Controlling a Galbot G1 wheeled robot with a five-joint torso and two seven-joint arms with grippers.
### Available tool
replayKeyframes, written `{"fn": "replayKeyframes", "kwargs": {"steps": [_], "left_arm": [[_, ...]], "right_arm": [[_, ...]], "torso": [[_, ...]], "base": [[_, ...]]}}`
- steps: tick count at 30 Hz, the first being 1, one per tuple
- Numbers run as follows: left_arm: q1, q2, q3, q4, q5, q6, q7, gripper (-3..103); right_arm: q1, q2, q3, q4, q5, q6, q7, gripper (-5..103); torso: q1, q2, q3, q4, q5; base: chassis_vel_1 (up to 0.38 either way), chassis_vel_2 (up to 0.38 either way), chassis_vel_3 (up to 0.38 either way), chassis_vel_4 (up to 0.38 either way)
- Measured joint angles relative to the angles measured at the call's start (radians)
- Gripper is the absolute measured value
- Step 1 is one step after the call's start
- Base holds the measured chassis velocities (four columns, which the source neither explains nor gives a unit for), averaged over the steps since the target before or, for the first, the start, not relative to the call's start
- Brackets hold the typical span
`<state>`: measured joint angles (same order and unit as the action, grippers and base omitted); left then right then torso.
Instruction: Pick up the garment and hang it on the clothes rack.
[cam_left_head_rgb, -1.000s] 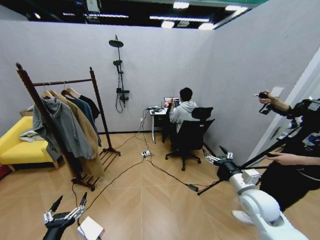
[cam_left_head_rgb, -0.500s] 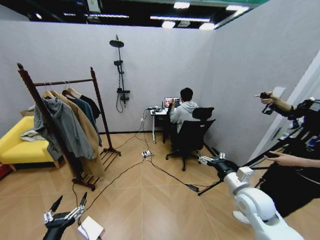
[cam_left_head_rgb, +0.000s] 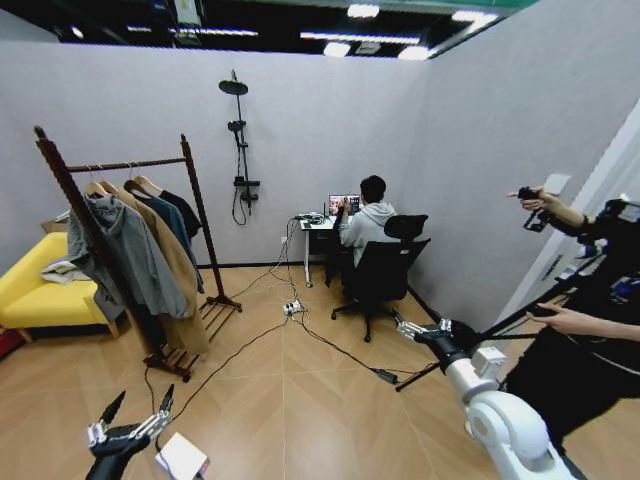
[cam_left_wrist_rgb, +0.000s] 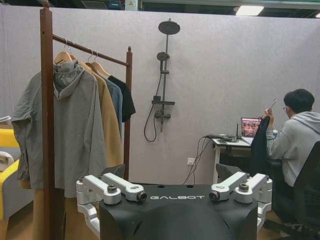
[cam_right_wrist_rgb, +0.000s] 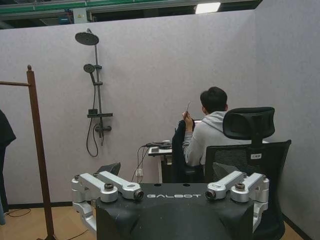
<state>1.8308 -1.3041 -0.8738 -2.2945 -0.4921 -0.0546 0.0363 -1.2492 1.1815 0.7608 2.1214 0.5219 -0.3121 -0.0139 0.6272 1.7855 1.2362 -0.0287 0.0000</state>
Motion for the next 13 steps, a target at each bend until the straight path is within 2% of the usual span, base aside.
{"fn": "replayKeyframes", "kwargs": {"steps": [4, 13], "left_arm": [[0.0, 0.0, 0.0, 0.0, 0.0, 0.0, 0.0, 100], [0.0, 0.0, 0.0, 0.0, 0.0, 0.0, 0.0, 100]], "right_arm": [[-0.007, 0.025, 0.013, 0.001, -0.006, 0.008, 0.002, 100], [-0.032, 0.029, 0.043, -0.002, -0.007, 0.034, -0.001, 100]], "torso": [[0.0, 0.0, 0.0, -0.0001, -0.0001], [0.0, 0.0, 0.0, -0.0002, 0.0]], "base": [[0.0, 0.0, 0.0, 0.0], [0.0, 0.0, 0.0, 0.0]]}}
